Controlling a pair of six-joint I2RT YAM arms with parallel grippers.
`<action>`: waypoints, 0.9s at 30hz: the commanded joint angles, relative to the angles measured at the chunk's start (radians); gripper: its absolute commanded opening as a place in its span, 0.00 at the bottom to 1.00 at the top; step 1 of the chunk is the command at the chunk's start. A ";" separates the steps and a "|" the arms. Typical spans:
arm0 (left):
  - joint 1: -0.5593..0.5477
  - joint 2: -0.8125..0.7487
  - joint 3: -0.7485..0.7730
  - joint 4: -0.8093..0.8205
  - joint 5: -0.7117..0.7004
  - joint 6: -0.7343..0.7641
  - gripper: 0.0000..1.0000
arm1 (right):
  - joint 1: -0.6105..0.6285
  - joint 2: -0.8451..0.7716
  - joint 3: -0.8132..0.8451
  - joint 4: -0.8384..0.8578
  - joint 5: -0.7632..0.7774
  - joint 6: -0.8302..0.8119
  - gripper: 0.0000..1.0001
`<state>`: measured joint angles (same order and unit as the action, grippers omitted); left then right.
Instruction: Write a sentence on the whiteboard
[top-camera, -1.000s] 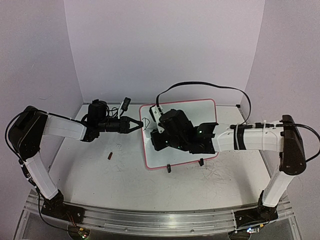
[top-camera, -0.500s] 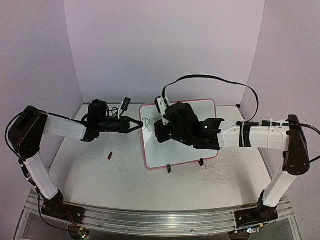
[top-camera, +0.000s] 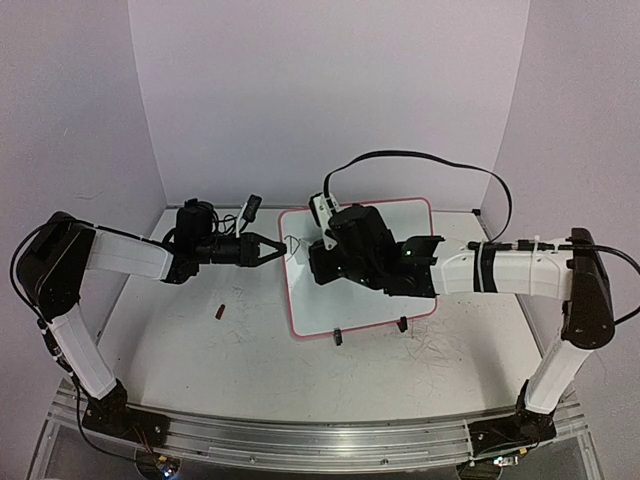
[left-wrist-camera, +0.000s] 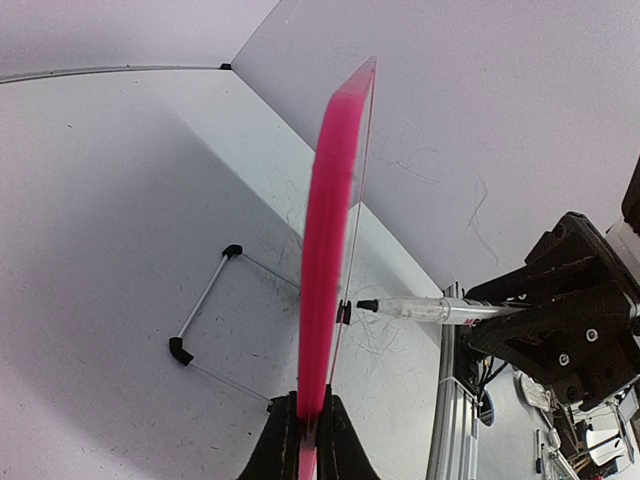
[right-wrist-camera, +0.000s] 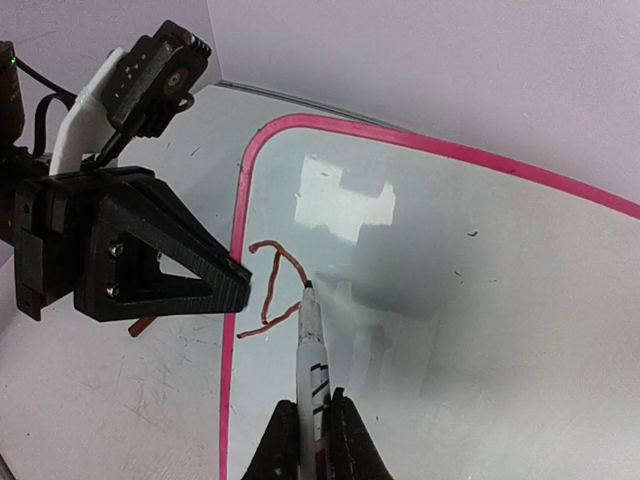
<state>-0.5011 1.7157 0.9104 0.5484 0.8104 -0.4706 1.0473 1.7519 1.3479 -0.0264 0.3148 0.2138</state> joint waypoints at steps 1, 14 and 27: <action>0.000 -0.035 0.030 -0.016 0.001 -0.005 0.00 | -0.003 0.014 0.035 0.016 0.012 -0.004 0.00; 0.000 -0.036 0.031 -0.016 0.002 -0.003 0.00 | -0.011 0.027 0.030 0.011 0.024 0.010 0.00; -0.001 -0.037 0.030 -0.017 0.001 -0.003 0.00 | -0.011 0.005 -0.001 -0.012 0.029 0.032 0.00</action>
<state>-0.5011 1.7157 0.9104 0.5480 0.8101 -0.4706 1.0428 1.7706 1.3479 -0.0286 0.3214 0.2282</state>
